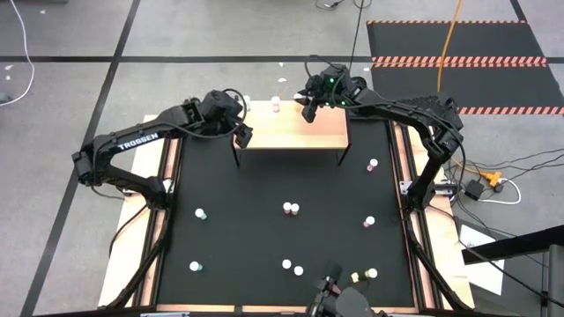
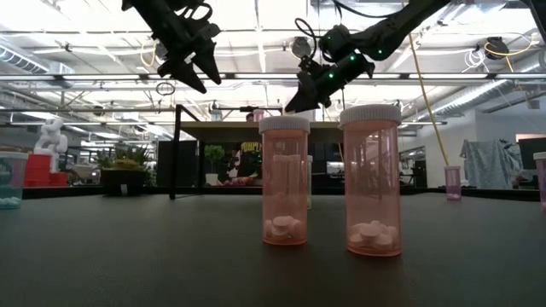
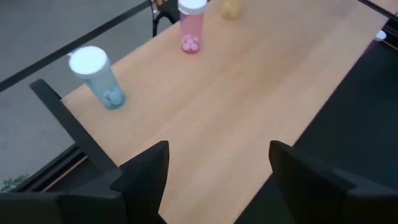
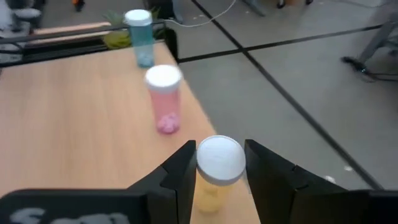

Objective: Pick and place medicine bottles onto shelf by color
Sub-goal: Put the middle yellow pill bottle on the shelf, then put the top left pink pill bottle on the shelf

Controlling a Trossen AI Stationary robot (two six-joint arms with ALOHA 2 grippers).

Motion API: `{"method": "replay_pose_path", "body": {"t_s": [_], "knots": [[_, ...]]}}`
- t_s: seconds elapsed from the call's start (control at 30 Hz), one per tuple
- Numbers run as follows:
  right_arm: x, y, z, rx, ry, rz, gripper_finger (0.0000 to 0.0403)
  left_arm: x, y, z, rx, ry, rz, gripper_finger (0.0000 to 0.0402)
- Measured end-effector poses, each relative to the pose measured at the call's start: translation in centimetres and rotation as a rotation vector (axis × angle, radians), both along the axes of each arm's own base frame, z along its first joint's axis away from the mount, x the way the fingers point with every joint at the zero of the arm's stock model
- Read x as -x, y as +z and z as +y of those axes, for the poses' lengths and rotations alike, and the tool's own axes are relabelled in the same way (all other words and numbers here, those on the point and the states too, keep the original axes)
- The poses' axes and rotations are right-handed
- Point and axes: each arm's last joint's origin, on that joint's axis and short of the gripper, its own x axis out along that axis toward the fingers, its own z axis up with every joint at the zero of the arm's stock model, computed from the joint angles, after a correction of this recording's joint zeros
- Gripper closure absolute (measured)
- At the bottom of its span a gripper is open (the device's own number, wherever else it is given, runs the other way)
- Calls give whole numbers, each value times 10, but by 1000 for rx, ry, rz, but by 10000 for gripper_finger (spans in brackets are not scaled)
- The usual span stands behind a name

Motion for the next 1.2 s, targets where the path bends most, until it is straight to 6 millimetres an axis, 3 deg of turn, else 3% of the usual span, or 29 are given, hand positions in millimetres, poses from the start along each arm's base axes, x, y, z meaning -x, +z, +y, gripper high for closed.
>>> {"method": "replay_pose_path", "body": {"t_s": [0.5,0.73,1.07,1.2], "knots": [[1,-6,2,-4,16,3,279,0,0,0,-4,-2,1,128],[5,-4,4,8,17,25,257,0,0,0,-5,-5,2,128],[10,13,8,50,3,-2,238,-1,1,0,-8,-5,-4,128],[21,35,18,67,-5,-34,236,2,4,-2,-11,-12,-16,128]]}}
